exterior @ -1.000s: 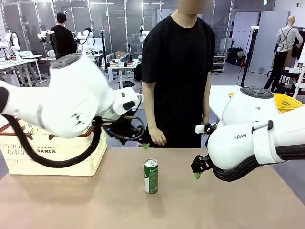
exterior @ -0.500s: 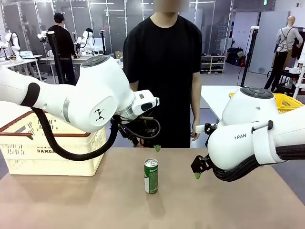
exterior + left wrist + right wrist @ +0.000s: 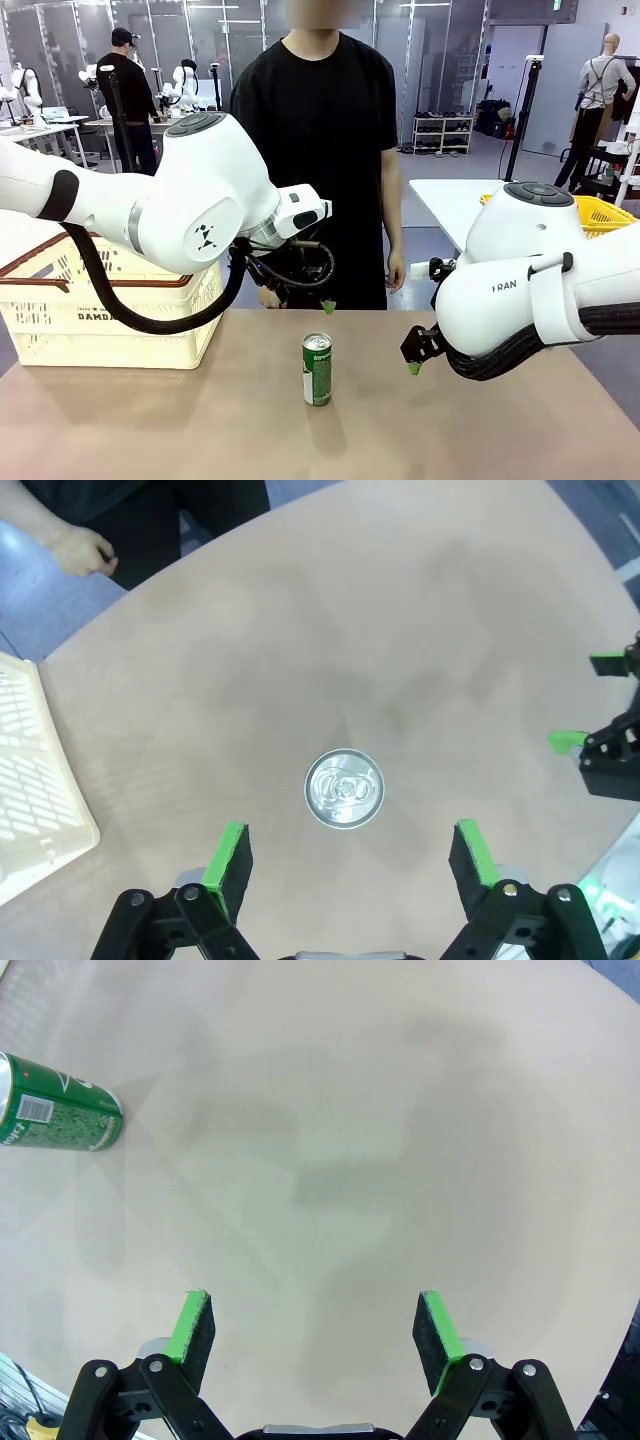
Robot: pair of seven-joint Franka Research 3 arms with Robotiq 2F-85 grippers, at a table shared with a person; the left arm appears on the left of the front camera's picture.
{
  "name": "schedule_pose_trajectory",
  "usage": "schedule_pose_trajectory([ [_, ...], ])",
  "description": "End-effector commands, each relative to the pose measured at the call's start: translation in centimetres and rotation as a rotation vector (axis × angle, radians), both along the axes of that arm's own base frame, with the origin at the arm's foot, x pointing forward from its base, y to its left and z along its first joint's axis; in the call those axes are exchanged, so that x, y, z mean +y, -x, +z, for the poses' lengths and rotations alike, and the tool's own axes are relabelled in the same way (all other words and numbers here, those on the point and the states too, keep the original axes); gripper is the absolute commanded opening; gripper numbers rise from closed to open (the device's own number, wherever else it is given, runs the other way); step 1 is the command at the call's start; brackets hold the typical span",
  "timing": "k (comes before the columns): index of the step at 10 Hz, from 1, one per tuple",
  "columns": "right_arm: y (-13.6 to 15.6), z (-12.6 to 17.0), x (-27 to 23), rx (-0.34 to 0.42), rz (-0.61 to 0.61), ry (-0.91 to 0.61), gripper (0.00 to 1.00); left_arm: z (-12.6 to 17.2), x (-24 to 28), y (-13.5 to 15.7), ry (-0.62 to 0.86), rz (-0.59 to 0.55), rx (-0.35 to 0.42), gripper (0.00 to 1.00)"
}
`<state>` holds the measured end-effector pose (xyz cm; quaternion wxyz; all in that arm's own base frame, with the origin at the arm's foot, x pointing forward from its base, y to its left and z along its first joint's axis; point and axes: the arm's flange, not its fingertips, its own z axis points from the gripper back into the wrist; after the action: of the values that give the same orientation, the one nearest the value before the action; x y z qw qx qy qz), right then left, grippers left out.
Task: Place the drinks into the Shopping basket.
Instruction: Pick up one drink and place it into the Shopping basket.
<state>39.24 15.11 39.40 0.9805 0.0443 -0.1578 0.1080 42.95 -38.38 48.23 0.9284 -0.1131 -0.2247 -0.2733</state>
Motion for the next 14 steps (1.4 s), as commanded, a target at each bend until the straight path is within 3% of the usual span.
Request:
schedule_pose_trajectory([
  [1, 0.0, -0.1, -0.1, 0.001, -0.002, -0.002, 1.00, -1.0, -0.9, -0.9, -0.009, -0.028, 0.017, 1.00],
  [4, 0.0, -0.1, -0.1, 0.001, -0.002, -0.002, 1.00, -3.8, -2.2, -2.2, -0.098, -0.004, 0.089, 1.00],
  [8, 0.0, -0.1, -0.1, 0.001, -0.002, -0.002, 1.00, -7.7, -3.8, -4.2, -0.102, -0.019, 0.180, 1.00],
  [11, 0.0, -0.1, -0.1, 0.001, -0.002, -0.002, 1.00, -9.0, -4.1, -4.6, -0.132, 0.002, 0.249, 1.00],
  [14, 0.0, -0.1, -0.1, 0.001, -0.002, -0.002, 1.00, -9.0, -4.0, -4.5, -0.173, 0.034, 0.263, 1.00],
])
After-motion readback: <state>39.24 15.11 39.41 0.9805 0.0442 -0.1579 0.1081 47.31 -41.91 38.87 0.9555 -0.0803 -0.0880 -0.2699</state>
